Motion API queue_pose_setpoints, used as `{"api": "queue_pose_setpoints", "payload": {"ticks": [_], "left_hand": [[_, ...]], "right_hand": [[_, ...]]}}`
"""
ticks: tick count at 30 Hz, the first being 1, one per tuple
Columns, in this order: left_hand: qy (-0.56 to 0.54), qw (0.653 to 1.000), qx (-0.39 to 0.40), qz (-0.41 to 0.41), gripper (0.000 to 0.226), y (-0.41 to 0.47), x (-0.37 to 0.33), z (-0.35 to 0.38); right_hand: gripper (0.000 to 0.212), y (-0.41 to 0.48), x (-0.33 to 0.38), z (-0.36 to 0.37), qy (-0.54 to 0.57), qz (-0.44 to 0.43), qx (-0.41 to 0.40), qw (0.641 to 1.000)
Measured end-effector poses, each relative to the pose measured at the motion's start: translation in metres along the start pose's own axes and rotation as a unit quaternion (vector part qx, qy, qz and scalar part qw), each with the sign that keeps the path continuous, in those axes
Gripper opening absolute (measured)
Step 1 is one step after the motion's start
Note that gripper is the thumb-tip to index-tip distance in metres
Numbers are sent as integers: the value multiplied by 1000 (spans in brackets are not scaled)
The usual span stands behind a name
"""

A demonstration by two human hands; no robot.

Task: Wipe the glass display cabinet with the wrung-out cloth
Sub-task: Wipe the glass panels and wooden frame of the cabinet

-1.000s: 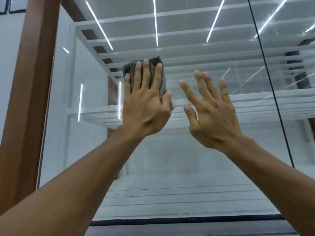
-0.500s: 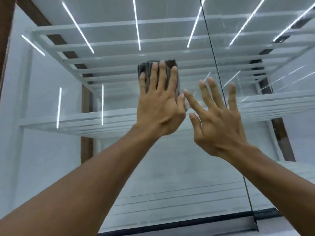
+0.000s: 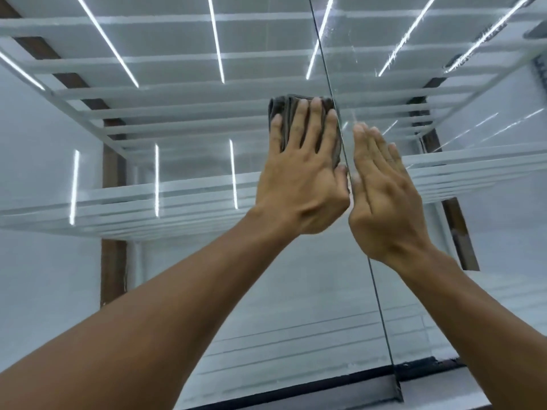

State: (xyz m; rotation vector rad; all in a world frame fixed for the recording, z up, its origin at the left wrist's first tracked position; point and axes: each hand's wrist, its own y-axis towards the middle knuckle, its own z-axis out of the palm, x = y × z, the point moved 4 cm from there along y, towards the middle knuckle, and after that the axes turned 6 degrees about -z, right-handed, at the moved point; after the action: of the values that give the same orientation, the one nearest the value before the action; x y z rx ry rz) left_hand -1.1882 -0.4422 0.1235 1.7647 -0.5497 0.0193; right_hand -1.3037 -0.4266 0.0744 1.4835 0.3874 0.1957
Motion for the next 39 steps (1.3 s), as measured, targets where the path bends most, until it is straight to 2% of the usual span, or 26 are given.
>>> {"api": "queue_pose_setpoints", "payload": {"ticks": [3, 9, 12, 23, 35, 39], "left_hand": [[2, 1000, 4, 15, 77, -7, -1, 1], [-20, 999, 9, 42, 70, -34, 12, 0], [-22, 999, -2, 49, 70, -47, 31, -4], [-5, 1000, -30, -4, 73, -103, 133, -28], [17, 995, -51, -87, 73, -189, 299, -66], [4, 989, -60, -135, 74, -219, 339, -78]], "right_hand": [[64, -2, -3, 0, -3, -6, 6, 1000], [65, -3, 9, 3, -62, 6, 32, 998], [63, -3, 30, 11, -103, -25, 49, 993], [59, 5, 131, 69, -27, -87, 65, 994], [66, 11, 284, 141, -58, -174, 124, 975], [67, 8, 315, 155, -73, -169, 150, 971]]}}
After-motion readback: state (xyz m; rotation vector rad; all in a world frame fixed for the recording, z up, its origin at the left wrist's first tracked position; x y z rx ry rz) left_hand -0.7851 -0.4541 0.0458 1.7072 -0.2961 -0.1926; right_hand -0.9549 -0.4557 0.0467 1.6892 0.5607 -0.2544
